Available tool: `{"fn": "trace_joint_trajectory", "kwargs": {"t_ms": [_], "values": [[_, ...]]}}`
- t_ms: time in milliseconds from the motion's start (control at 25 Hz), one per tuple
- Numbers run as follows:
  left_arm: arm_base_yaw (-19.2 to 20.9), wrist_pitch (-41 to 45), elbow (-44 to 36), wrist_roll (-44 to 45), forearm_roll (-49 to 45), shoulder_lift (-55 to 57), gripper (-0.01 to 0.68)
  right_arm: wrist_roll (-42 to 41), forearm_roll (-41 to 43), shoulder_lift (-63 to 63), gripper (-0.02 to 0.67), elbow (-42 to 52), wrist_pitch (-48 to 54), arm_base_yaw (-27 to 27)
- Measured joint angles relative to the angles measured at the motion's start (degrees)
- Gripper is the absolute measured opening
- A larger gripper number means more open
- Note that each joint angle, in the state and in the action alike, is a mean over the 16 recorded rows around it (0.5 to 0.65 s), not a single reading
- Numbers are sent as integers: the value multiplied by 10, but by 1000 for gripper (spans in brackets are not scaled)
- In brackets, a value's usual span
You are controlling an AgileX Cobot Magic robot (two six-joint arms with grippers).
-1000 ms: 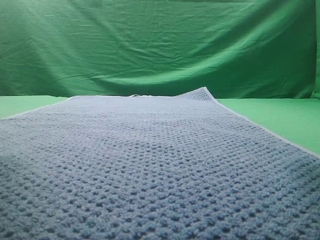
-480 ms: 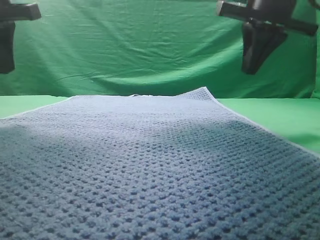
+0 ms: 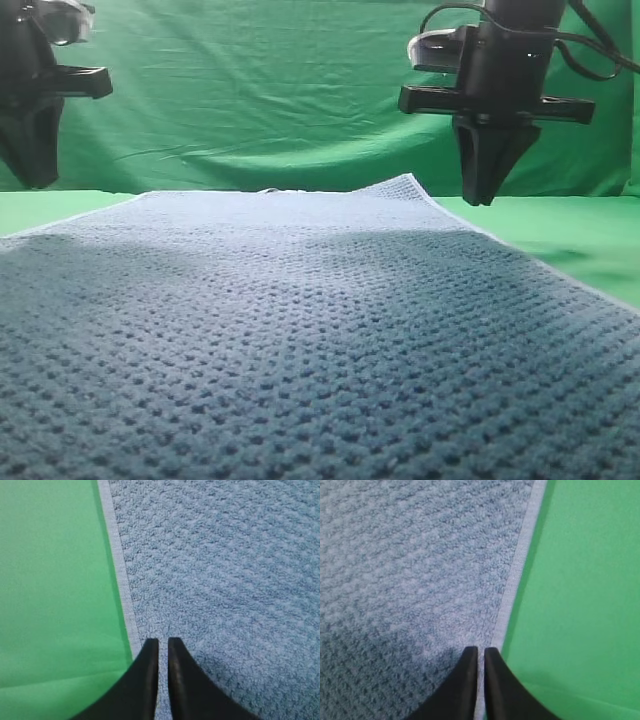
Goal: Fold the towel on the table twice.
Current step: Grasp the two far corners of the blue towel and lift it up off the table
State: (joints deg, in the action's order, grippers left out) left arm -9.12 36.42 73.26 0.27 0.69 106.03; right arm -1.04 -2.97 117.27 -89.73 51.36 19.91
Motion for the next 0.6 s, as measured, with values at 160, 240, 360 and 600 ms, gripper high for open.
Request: {"fn": "trace_joint_trajectory", "kwargs": {"t_ms": [160, 240, 360, 600], "values": [[2, -7, 3, -3, 0, 9, 345, 7, 6, 8, 340, -2, -11, 3], [2, -11, 3, -5, 0, 13, 420, 8, 5, 13, 420, -2, -16, 4], [3, -16, 3, -7, 0, 20, 529, 8, 1, 20, 535, -3, -23, 4], [4, -23, 4, -12, 0, 39, 643, 8, -6, 37, 642, -5, -35, 2]]}}
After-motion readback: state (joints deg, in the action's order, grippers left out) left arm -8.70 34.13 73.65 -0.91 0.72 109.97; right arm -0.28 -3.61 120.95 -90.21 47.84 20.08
